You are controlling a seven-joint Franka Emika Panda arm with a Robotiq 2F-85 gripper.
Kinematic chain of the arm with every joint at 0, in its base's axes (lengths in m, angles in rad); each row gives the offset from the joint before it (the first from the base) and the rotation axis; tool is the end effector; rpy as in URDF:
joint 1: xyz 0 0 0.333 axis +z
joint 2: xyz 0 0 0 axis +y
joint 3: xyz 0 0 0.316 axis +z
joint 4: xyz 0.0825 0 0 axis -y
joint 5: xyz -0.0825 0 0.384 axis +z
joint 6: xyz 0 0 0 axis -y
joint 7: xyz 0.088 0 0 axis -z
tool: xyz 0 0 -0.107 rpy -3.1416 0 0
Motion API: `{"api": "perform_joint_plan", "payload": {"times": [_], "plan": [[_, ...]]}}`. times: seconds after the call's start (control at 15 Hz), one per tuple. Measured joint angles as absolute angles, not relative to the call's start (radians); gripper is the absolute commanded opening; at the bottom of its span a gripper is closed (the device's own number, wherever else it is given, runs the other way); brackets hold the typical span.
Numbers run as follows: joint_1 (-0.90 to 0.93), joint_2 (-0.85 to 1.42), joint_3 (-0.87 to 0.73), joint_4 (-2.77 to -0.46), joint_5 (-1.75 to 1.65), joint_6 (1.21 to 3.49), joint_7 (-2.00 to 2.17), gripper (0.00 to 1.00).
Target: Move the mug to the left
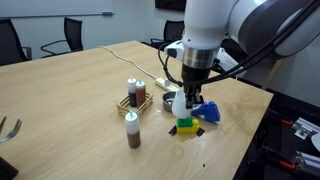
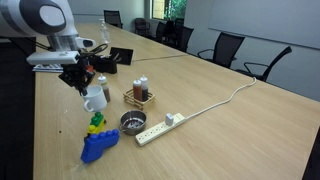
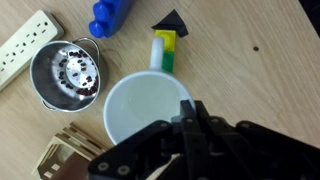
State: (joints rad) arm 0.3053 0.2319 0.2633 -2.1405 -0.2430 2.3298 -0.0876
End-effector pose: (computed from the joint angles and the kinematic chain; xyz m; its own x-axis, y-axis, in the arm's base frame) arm 0.4777 0.2985 0.2969 0.6827 0.7290 -0.0486 0.7293 -0.6759 0.1065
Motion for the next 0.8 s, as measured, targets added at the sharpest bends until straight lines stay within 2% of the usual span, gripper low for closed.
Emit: {"api": "perform_joint_plan", "payload": {"times": [0.8], "plan": [[0.430, 0.499, 0.351, -2.005, -0.270, 2.308, -0.223, 0.01]]}}
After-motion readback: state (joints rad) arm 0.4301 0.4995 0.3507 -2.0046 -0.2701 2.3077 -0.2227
